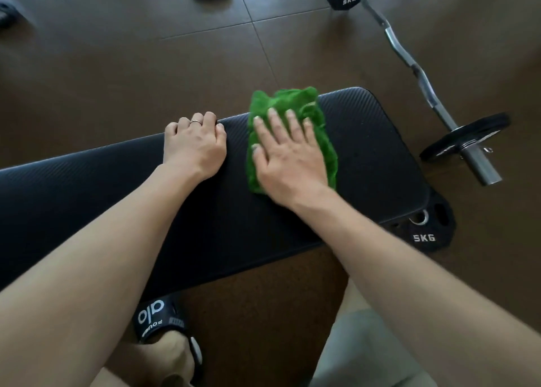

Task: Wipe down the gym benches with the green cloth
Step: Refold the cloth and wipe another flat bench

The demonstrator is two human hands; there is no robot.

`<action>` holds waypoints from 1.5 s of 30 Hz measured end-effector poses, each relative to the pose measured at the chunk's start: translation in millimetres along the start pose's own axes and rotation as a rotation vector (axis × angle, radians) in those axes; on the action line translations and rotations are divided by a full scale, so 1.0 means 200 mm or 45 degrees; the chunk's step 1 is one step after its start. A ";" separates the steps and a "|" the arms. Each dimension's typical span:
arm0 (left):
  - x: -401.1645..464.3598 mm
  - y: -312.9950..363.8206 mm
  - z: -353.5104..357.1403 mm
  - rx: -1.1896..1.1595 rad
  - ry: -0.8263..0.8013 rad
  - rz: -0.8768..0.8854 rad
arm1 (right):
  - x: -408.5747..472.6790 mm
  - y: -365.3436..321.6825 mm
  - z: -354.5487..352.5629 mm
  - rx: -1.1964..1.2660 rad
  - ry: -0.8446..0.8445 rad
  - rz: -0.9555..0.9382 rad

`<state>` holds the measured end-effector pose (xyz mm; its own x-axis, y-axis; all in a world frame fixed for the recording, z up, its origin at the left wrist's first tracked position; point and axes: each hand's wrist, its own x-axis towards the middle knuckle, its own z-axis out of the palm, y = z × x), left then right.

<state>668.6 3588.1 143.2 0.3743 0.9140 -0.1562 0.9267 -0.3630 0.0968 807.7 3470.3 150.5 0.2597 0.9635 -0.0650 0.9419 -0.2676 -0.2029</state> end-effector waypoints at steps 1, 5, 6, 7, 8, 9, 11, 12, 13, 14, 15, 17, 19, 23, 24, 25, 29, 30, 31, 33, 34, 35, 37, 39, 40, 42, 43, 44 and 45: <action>0.00 0.00 0.00 0.004 0.032 -0.001 | -0.08 -0.07 0.02 0.018 -0.004 -0.102; 0.00 0.00 0.01 0.001 0.057 -0.003 | -0.07 -0.04 0.01 0.032 -0.082 -0.359; 0.00 0.00 0.02 0.007 0.058 0.000 | -0.01 0.03 -0.01 0.007 -0.070 -0.342; 0.00 0.00 0.02 0.014 0.064 0.001 | 0.06 0.11 -0.02 -0.015 -0.054 -0.277; 0.00 0.01 0.03 0.022 0.075 -0.002 | 0.12 0.19 -0.04 -0.034 -0.045 -0.175; -0.01 0.01 0.03 0.031 0.091 -0.008 | 0.18 0.25 -0.06 -0.044 -0.038 -0.059; 0.00 0.01 0.04 0.051 0.123 -0.016 | 0.25 0.29 -0.07 -0.025 -0.014 0.142; 0.00 0.01 0.04 0.062 0.129 -0.017 | 0.26 0.25 -0.06 -0.014 -0.004 0.209; 0.00 0.01 0.04 0.069 0.130 -0.018 | 0.24 0.18 -0.05 -0.004 -0.006 0.240; -0.01 0.02 0.05 0.075 0.134 -0.015 | 0.20 0.10 -0.03 0.007 -0.016 0.221; -0.01 0.02 0.05 0.078 0.145 -0.006 | 0.14 0.01 -0.01 0.018 -0.014 0.154; 0.00 0.01 0.06 0.074 0.173 0.010 | 0.01 -0.14 0.03 0.043 -0.018 -0.030; 0.00 0.00 0.05 0.058 0.188 0.023 | -0.01 -0.14 0.03 0.068 -0.071 -0.166; 0.00 0.00 0.05 0.034 0.187 0.011 | 0.16 0.18 -0.07 -0.046 -0.069 -0.059; 0.00 0.00 0.06 0.035 0.187 0.008 | 0.20 0.29 -0.09 -0.055 -0.056 0.042; -0.01 0.00 0.06 0.037 0.185 0.005 | 0.22 0.39 -0.11 -0.050 -0.049 0.134; -0.02 0.02 0.05 0.017 0.179 -0.006 | 0.20 0.55 -0.13 -0.024 -0.017 0.384; -0.02 0.01 0.05 0.008 0.180 -0.009 | 0.17 0.55 -0.12 -0.015 -0.009 0.442; -0.02 0.01 0.05 0.003 0.185 -0.010 | 0.12 0.54 -0.12 -0.002 0.001 0.498; -0.02 0.00 0.06 0.004 0.199 -0.005 | 0.00 0.51 -0.11 0.019 0.036 0.601; -0.02 0.00 0.06 0.005 0.205 -0.006 | -0.08 0.47 -0.10 0.021 0.063 0.632; -0.02 0.00 0.07 0.009 0.210 -0.007 | -0.16 0.40 -0.08 0.014 0.089 0.638; -0.02 0.01 0.07 0.021 0.224 -0.005 | -0.34 0.22 -0.02 -0.029 0.103 0.565; -0.02 0.00 0.06 0.024 0.225 -0.007 | -0.40 0.13 0.01 -0.037 0.053 0.445; -0.02 0.00 0.07 0.022 0.223 -0.005 | -0.37 0.14 0.00 -0.014 0.018 0.392; -0.01 0.01 0.06 0.021 0.229 0.013 | -0.22 0.24 -0.03 -0.014 0.001 0.321; -0.01 0.01 0.06 0.020 0.229 0.011 | -0.12 0.29 -0.05 -0.015 0.002 0.314; -0.01 0.00 0.06 0.017 0.229 0.004 | -0.02 0.34 -0.07 -0.003 -0.012 0.337; -0.01 0.00 0.07 0.015 0.233 0.001 | 0.06 0.36 -0.08 0.008 -0.027 0.374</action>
<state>668.9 3583.4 130.7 0.3640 0.9311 0.0255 0.9272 -0.3648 0.0850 882.5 3463.2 151.7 0.5165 0.8444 -0.1423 0.8258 -0.5351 -0.1783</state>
